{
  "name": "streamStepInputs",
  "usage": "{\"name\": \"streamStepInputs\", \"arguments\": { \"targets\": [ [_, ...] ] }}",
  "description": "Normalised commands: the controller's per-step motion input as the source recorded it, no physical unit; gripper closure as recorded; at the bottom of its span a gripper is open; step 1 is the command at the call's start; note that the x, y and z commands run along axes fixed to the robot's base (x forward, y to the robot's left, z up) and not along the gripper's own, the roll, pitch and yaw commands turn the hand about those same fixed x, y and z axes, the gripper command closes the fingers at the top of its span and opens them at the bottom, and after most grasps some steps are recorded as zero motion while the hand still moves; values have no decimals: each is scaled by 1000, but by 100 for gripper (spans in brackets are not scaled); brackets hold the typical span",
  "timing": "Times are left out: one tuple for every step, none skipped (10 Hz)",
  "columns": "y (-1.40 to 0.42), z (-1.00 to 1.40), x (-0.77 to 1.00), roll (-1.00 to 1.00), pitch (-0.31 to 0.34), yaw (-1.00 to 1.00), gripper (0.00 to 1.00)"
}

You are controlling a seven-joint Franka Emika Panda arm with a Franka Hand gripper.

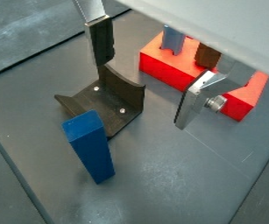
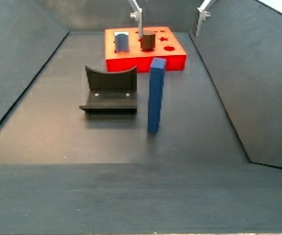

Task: Pick up the rectangle object. Move up. Move to above the board. Insert the rectangle object.
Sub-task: Pick up the rectangle object.

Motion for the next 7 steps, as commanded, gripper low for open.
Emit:
{"name": "streamStepInputs", "arguments": {
  "targets": [
    [103, -100, 431, 0, 93, -529, 0],
    [291, -111, 477, -16, 69, -603, 0],
    [283, -163, 471, -36, 83, -600, 0],
    [294, -257, 480, -66, 99, -546, 0],
    [354, -297, 380, -76, 59, -517, 0],
    [354, -291, 269, -96, 31, -529, 0],
    [374, -323, 131, -156, 0, -471, 0]
  ]
}}
